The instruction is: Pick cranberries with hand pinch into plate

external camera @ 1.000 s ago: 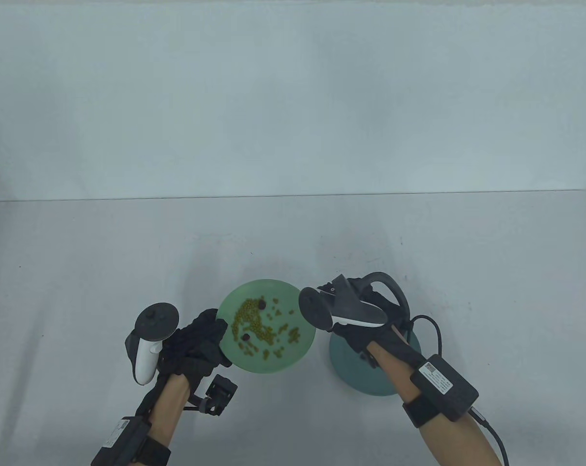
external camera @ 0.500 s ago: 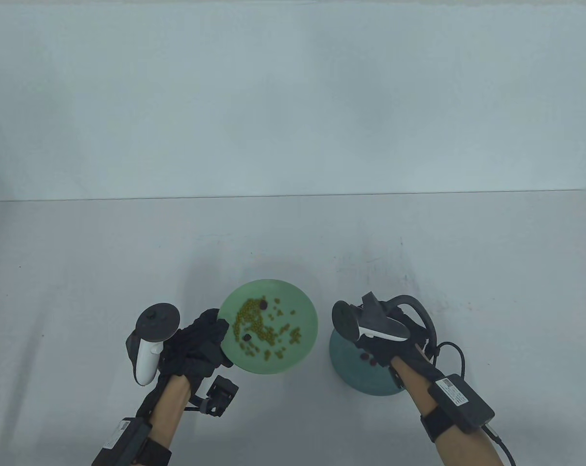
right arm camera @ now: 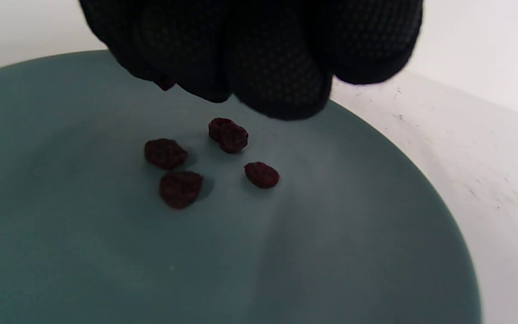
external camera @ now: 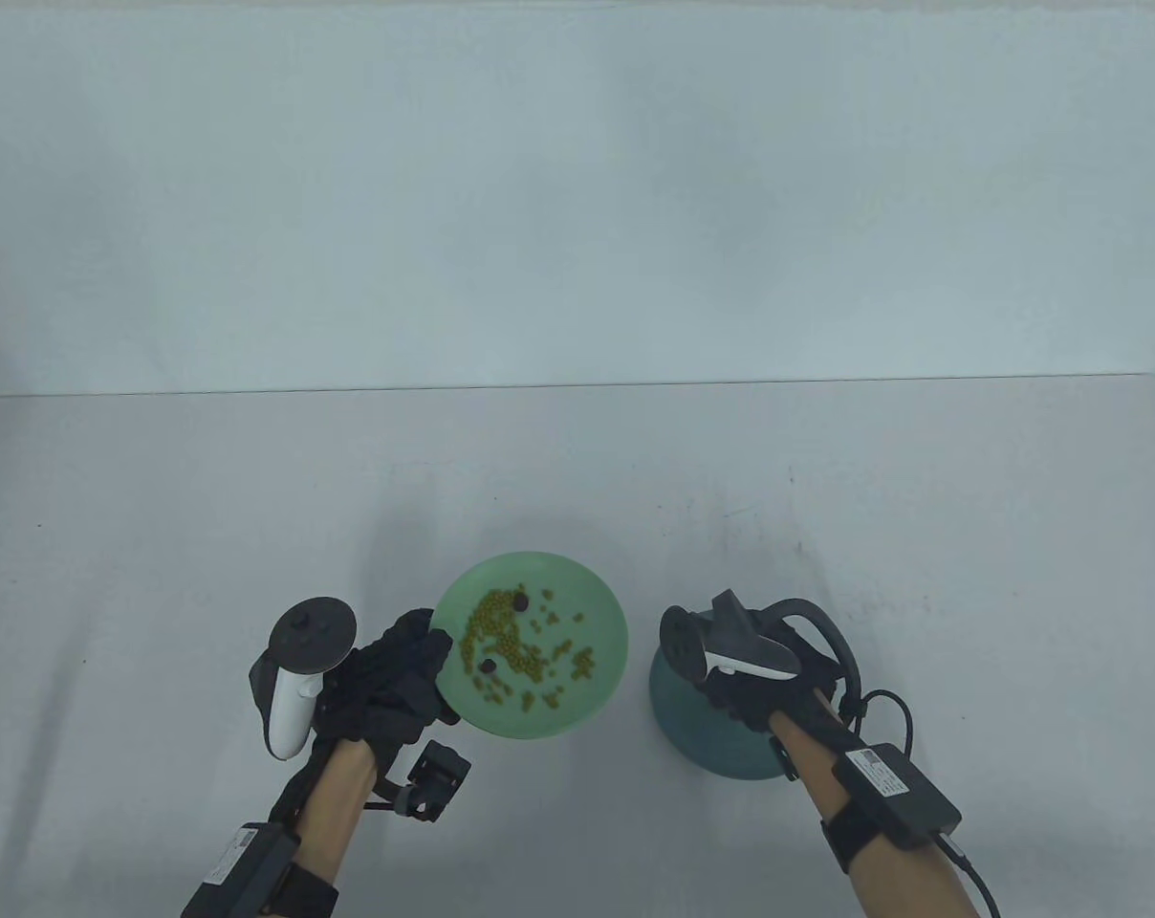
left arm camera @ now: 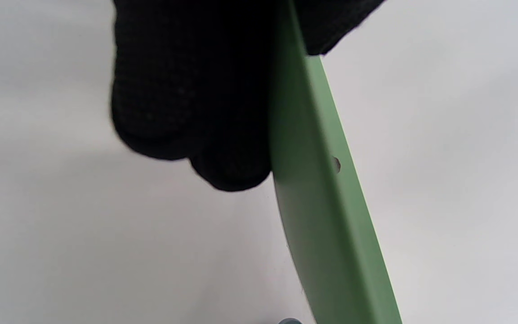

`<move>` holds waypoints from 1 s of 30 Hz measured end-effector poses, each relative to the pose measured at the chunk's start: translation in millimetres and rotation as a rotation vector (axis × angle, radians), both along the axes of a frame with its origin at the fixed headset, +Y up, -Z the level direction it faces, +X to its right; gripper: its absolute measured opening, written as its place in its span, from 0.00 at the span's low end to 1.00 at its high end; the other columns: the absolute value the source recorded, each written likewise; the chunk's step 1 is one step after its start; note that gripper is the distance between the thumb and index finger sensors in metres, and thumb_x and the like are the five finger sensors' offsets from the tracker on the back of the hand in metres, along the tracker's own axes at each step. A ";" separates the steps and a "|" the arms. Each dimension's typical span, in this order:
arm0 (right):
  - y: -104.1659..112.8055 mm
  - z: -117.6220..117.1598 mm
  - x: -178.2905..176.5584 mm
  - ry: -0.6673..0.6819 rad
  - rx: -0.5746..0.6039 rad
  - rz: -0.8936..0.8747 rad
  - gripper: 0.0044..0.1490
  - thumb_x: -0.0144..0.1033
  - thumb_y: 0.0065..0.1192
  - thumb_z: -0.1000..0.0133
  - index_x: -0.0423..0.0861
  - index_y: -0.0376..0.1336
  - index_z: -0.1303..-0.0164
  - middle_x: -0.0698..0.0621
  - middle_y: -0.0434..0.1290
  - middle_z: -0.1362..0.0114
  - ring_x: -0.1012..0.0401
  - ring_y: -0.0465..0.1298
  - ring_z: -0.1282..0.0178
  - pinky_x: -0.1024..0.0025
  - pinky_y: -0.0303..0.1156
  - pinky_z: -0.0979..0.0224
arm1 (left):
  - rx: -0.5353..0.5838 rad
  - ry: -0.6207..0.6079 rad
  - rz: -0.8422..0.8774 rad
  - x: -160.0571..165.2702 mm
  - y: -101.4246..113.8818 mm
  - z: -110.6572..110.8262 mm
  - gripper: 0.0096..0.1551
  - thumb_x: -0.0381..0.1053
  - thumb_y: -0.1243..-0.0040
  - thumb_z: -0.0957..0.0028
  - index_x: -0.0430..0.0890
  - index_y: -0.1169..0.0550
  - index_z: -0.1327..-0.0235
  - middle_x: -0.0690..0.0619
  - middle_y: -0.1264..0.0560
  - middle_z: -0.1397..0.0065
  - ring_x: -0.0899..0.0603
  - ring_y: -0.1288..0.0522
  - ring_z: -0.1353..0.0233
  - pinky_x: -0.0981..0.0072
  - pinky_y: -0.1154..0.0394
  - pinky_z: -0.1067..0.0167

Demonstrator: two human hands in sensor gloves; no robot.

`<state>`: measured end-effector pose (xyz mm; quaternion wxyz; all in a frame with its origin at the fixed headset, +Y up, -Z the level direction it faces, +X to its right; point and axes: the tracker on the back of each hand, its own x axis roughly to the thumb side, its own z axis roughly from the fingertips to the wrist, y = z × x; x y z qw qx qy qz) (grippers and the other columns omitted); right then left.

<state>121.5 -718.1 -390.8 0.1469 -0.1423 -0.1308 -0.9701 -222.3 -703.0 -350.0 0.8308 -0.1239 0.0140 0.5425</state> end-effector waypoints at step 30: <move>128.8 11.2 -39.4 0.113 0.230 -0.051 0.31 0.56 0.60 0.41 0.50 0.69 0.33 0.66 0.79 0.59 0.67 0.83 0.58 0.66 0.81 0.49 | -0.002 -0.012 -0.009 2.9 0.2 -0.5 0.29 0.42 0.49 0.36 0.28 0.35 0.27 0.38 0.22 0.41 0.45 0.10 0.58 0.67 0.12 0.60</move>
